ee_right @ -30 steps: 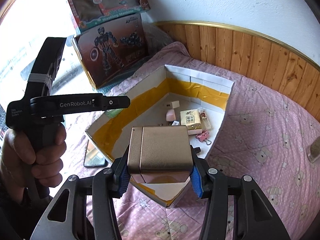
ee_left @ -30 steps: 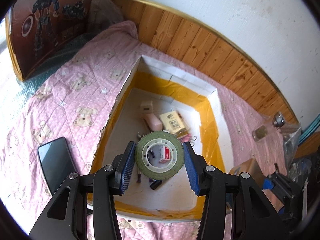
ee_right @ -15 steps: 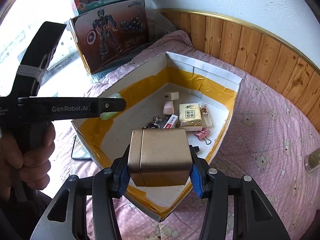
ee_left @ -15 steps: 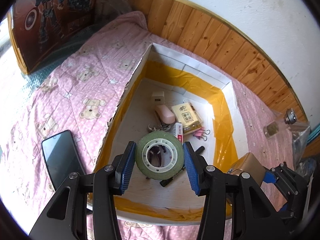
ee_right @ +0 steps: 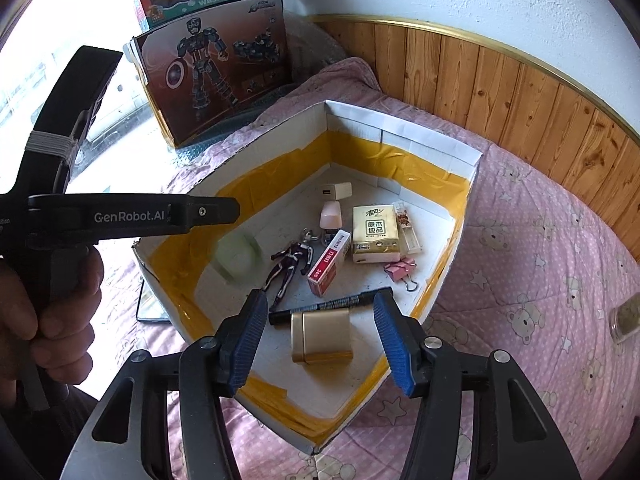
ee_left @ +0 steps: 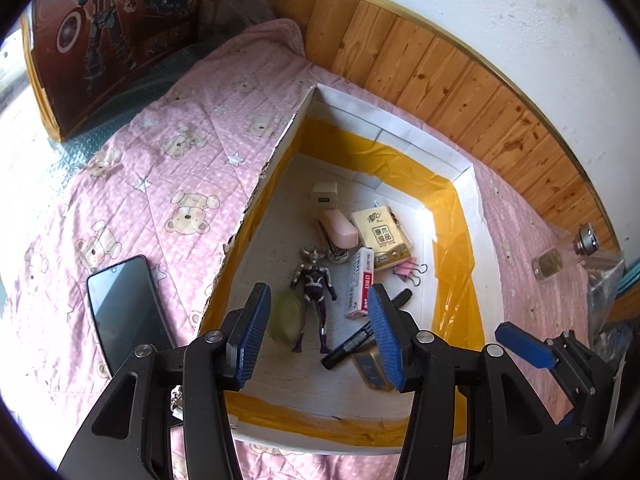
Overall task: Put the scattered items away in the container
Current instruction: 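Lower both tools into the box and open them to drop tape and tin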
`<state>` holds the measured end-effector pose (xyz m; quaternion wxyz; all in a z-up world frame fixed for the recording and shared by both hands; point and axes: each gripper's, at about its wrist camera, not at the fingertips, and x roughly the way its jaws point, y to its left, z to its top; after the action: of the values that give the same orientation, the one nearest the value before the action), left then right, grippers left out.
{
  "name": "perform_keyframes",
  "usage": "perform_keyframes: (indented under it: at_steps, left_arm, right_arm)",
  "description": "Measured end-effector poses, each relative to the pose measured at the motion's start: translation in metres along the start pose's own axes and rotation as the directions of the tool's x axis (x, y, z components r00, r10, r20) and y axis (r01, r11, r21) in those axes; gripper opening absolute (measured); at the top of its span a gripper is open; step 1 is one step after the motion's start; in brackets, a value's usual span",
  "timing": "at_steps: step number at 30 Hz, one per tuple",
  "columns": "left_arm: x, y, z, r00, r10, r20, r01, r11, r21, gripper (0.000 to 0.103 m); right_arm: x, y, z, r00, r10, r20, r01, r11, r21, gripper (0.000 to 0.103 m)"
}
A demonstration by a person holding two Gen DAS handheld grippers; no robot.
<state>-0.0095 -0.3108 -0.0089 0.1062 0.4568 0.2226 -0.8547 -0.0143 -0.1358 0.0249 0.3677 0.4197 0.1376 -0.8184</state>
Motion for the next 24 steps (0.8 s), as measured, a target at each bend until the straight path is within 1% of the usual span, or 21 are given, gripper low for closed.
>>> perform_keyframes:
  at_steps: [6, 10, 14, 19, 24]
  left_arm:
    - [-0.002, -0.005, 0.001, 1.000, 0.002, 0.005, -0.002, 1.000, 0.013, 0.053]
    - [-0.006, -0.011, 0.000, 0.999, 0.024, 0.027, -0.025, 0.999, 0.040, 0.053]
    - [-0.015, -0.022, -0.003, 0.996, 0.054, 0.068, -0.059, 0.995, 0.085, 0.053]
    - [-0.024, -0.031, -0.008, 0.993, 0.067, 0.097, -0.079, 0.990, 0.118, 0.055]
    - [-0.029, -0.039, -0.012, 0.994, 0.040, 0.098, -0.053, 0.990, 0.131, 0.056]
  right_arm:
    - [-0.001, 0.001, 0.000, 1.000, 0.006, 0.000, -0.006, 1.000, 0.007, 0.057]
    - [-0.006, 0.004, -0.001, 1.000, 0.009, 0.003, -0.009, 1.000, 0.003, 0.057]
    - [-0.012, 0.008, -0.004, 1.000, 0.012, -0.003, -0.012, 1.000, -0.015, 0.058]
    - [-0.018, 0.017, -0.018, 0.999, 0.012, -0.042, -0.015, 0.997, -0.072, 0.060]
    - [-0.024, 0.025, -0.030, 0.996, 0.011, -0.085, -0.021, 0.993, -0.118, 0.061]
